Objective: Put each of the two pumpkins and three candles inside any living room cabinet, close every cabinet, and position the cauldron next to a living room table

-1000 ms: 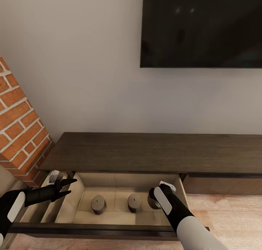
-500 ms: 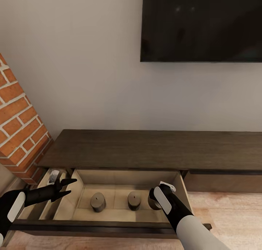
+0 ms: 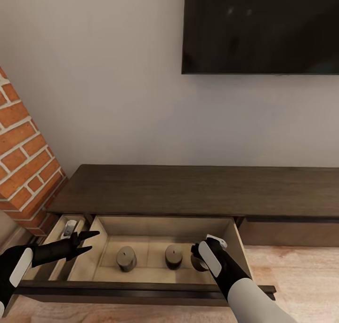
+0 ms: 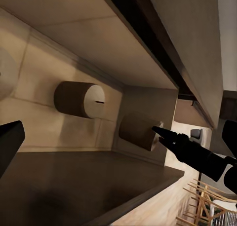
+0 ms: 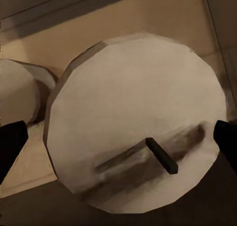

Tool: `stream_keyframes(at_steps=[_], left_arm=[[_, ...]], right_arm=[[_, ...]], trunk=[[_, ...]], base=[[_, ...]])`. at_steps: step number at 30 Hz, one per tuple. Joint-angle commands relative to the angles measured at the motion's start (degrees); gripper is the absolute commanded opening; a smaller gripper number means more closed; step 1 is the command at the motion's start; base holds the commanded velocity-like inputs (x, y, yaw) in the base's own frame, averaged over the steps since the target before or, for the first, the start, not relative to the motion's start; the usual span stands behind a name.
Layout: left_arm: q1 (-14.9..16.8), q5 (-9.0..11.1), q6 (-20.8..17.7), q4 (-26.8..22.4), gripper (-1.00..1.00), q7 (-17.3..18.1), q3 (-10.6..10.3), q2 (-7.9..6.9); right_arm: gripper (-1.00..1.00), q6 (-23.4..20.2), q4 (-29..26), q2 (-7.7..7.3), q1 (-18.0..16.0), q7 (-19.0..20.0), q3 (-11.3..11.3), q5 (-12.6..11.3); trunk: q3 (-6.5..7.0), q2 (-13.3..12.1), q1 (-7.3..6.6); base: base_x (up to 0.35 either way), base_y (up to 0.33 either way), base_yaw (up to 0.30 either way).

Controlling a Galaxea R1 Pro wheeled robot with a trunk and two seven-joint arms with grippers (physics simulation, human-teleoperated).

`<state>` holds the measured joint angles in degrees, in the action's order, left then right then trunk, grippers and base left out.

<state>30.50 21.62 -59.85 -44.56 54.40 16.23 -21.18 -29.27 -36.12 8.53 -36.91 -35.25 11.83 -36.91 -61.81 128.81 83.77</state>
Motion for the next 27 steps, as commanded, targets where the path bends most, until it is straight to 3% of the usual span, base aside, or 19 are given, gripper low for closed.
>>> stream_keyframes(at_steps=[1, 6, 16, 27], left_arm=[[0.0, 0.0, 0.0, 0.0, 1.0, 0.0, 0.0, 0.0], [0.0, 0.0, 0.0, 0.0, 1.0, 0.0, 0.1, 0.0], [0.0, 0.1, -0.1, 0.0, 1.0, 0.0, 0.4, -0.02], [0.0, 0.0, -0.1, 0.0, 1.0, 0.0, 0.2, 0.0]], right_arm=[[1.0, 0.0, 0.0, 0.04, 0.0, 0.0, 0.0, 0.0], [1.0, -0.1, 0.0, 0.06, 0.0, 0.0, 0.0, 0.0], [1.0, -0.1, 0.0, -0.02, 0.0, 0.1, 0.0, 0.0], [1.0, -0.2, -0.6, -0.48, 0.1, 0.4, 0.0, -0.1]], trunk=[[0.0, 0.0, 0.0], [0.0, 0.0, 0.0], [1.8, -4.0, -2.2], [3.77, -8.4, -4.61]], base=[[0.0, 0.0, 0.0], [0.0, 0.0, 0.0], [-0.002, 0.0, 0.0], [-0.136, 0.0, 0.0]])
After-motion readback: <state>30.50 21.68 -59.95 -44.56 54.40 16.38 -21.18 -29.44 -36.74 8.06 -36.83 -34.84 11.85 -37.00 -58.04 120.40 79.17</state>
